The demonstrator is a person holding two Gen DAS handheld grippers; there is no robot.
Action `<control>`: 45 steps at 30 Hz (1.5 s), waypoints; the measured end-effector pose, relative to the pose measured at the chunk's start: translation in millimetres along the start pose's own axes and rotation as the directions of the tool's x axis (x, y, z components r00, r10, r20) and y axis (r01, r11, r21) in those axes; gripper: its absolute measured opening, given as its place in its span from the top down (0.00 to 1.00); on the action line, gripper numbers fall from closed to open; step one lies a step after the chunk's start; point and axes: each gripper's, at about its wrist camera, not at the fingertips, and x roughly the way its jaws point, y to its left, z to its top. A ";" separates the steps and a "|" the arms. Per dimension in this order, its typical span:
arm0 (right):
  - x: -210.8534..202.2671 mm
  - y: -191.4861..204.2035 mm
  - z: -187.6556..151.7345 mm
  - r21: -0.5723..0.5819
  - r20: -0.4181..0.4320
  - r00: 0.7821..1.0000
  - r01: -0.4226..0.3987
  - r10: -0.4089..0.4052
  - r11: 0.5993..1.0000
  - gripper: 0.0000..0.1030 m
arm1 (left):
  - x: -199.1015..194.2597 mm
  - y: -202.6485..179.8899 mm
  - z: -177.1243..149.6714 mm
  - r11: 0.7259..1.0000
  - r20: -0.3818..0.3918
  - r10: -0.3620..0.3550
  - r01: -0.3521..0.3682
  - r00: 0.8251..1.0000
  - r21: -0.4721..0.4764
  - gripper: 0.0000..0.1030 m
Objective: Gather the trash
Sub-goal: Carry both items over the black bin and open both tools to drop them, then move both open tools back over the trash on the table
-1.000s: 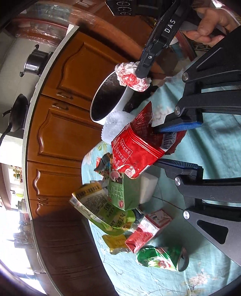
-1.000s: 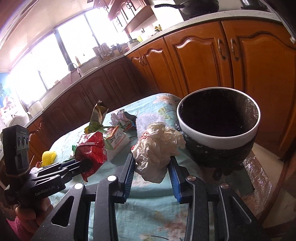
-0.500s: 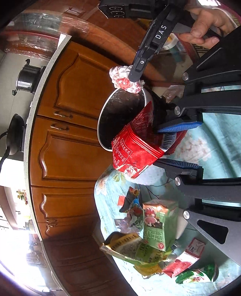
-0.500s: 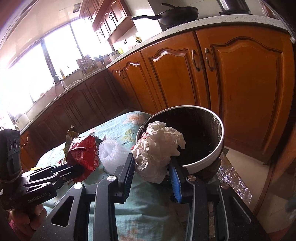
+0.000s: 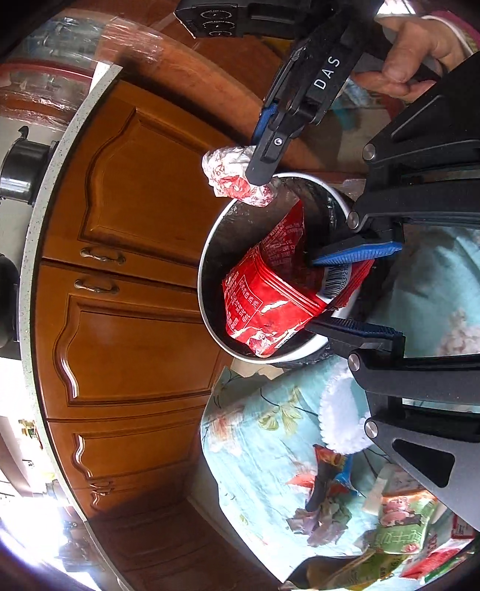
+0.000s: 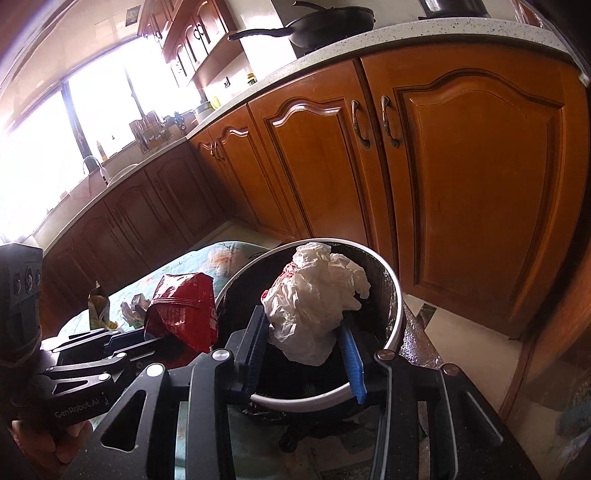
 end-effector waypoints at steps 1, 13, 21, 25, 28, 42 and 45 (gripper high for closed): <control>4.3 -1.6 1.0 0.004 -0.009 1.000 -0.003 0.003 1.000 0.62 | 5.8 -1.6 3.6 1.000 -0.006 0.001 -0.001 1.000 0.000 0.73; 32.4 -24.1 7.8 0.051 -0.073 0.997 -0.025 0.029 0.998 0.31 | 29.2 -6.7 10.7 1.000 -0.025 0.017 -0.018 1.000 -0.023 0.49; 13.2 -25.3 -4.6 0.128 -0.032 0.999 -0.039 0.043 0.991 0.05 | -6.0 3.3 -24.2 0.998 0.030 0.027 -0.025 0.999 -0.062 0.39; 0.3 -15.3 -20.2 0.155 -0.009 0.998 -0.063 0.065 0.986 0.02 | -27.9 6.4 -48.8 0.996 0.054 0.041 -0.036 0.998 -0.086 0.35; -7.5 -4.6 -31.8 0.159 -0.006 0.996 -0.091 0.093 0.983 0.02 | -42.7 11.7 -66.2 0.993 0.062 0.060 -0.053 0.996 -0.106 0.35; -22.1 59.5 -68.3 0.092 -0.037 0.982 -0.179 0.184 0.979 0.02 | -118.9 54.0 -128.4 0.965 0.070 0.147 -0.128 0.987 -0.229 0.35; -21.0 75.5 -73.8 0.069 -0.054 0.977 -0.203 0.207 0.977 0.02 | -134.9 63.4 -142.5 0.954 0.074 0.180 -0.156 0.981 -0.255 0.35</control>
